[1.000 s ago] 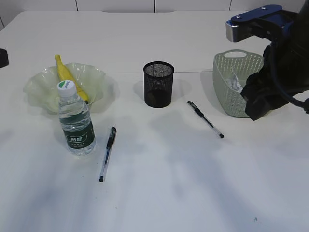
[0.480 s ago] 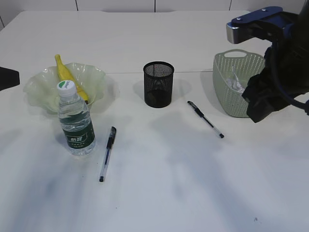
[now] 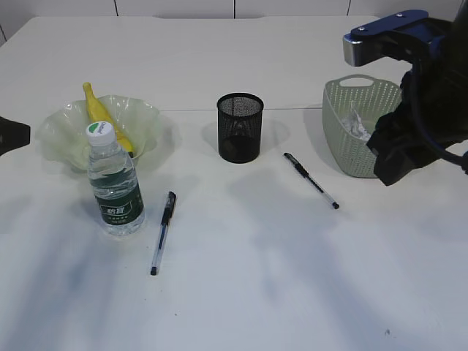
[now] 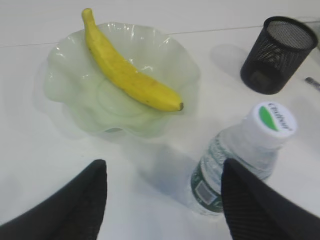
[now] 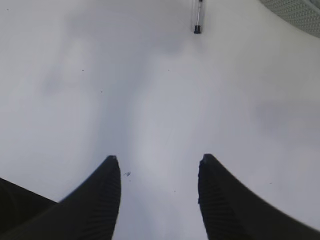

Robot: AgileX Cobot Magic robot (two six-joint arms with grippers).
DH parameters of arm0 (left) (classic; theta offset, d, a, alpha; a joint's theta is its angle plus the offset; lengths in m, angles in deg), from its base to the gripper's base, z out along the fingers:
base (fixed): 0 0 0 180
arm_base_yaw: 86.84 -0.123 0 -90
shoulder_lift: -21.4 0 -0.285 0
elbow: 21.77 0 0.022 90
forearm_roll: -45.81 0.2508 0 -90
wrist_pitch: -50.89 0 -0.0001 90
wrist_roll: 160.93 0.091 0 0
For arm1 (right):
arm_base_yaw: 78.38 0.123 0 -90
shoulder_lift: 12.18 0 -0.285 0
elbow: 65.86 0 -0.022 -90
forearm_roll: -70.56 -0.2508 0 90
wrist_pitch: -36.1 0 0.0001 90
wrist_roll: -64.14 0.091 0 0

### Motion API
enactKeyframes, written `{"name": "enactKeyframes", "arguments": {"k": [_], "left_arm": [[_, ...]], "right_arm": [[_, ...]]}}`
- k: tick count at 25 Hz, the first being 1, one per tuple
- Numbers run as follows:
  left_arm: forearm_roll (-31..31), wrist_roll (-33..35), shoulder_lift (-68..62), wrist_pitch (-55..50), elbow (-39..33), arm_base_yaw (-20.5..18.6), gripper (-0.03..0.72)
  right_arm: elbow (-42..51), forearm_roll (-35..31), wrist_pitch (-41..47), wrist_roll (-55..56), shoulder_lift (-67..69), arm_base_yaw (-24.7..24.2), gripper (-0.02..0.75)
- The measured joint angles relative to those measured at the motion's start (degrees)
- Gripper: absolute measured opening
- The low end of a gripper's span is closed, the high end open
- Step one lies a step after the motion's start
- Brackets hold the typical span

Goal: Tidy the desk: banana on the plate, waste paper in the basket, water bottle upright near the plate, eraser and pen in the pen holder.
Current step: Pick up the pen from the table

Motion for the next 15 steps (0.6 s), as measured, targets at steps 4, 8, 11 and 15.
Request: {"name": "enactKeyframes", "arguments": {"k": [4,8,11,15], "left_arm": [[0.00,4.75,-2.11,-5.78,0.00,0.00,0.502],[-0.12,11.26,-3.32,-12.10,0.00,0.00,0.502],[-0.35,14.29,-4.40,-15.94,-0.11,0.00,0.500],[-0.60,16.32,-7.07,-16.57,-0.22,0.00,0.465]], "right_arm": [[0.00,0.00,0.37,0.00,0.00,0.00,0.379],[0.00,0.00,0.45,0.00,0.00,0.00,0.379],[0.00,0.00,0.45,0.00,0.00,0.00,0.379],[0.00,0.00,0.45,0.00,0.00,0.00,0.379]]}}
